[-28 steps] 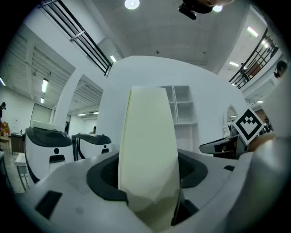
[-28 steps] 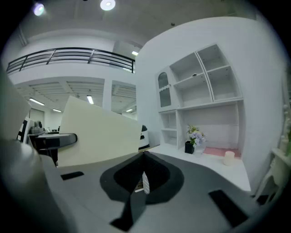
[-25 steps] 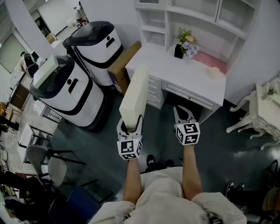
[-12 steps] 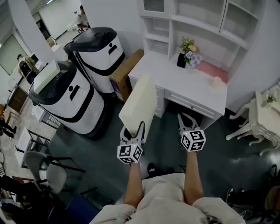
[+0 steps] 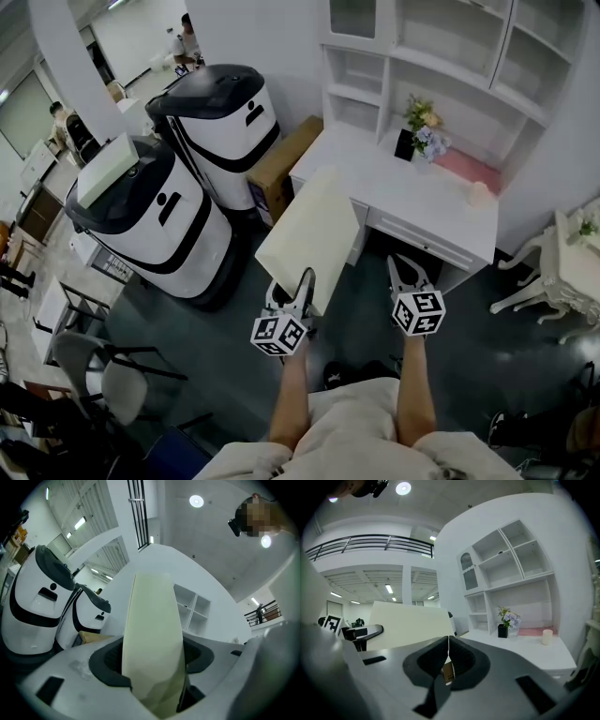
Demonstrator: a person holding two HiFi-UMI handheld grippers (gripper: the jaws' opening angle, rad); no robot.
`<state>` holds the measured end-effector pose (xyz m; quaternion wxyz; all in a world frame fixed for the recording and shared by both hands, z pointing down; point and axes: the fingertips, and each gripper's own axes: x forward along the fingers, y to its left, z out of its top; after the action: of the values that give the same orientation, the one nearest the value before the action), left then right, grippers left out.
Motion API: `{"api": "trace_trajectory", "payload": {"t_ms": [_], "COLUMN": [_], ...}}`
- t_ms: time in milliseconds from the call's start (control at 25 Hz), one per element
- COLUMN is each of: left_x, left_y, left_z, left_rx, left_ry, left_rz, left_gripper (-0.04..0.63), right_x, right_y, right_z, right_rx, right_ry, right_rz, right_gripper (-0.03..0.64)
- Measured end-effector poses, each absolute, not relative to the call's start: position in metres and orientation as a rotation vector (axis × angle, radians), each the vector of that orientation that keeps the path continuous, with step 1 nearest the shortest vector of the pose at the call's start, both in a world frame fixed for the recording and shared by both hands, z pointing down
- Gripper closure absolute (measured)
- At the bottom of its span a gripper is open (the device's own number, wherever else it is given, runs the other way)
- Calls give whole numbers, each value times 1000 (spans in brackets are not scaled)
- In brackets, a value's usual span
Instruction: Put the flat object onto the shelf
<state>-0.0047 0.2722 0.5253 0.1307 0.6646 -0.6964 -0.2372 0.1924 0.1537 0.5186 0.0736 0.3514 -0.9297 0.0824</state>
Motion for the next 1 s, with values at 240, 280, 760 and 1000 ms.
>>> {"api": "trace_trajectory", "payload": {"t_ms": [240,280,760,1000], "left_x": [-19,-22,-57,-83], "left_y": [272,271,214,167], "left_z": [535,536,528,515], "left_rx": [1891,1886,1885,1882], "left_ry": [-2009,-2008,-1975,-1946], "left_rz": [-717,-725,-792,-873], "left_gripper": [311,311,311,311], "right_x": [184,182,156,132], "right_y": [147,146,84,38], "right_z": [528,528,533,530], "right_rx": [1053,1051,1067,1077], "right_ry": [-2778,-2780,-2809,-2823], "right_rz": [271,269,314,311], "right_gripper": [548,548,548,548]}}
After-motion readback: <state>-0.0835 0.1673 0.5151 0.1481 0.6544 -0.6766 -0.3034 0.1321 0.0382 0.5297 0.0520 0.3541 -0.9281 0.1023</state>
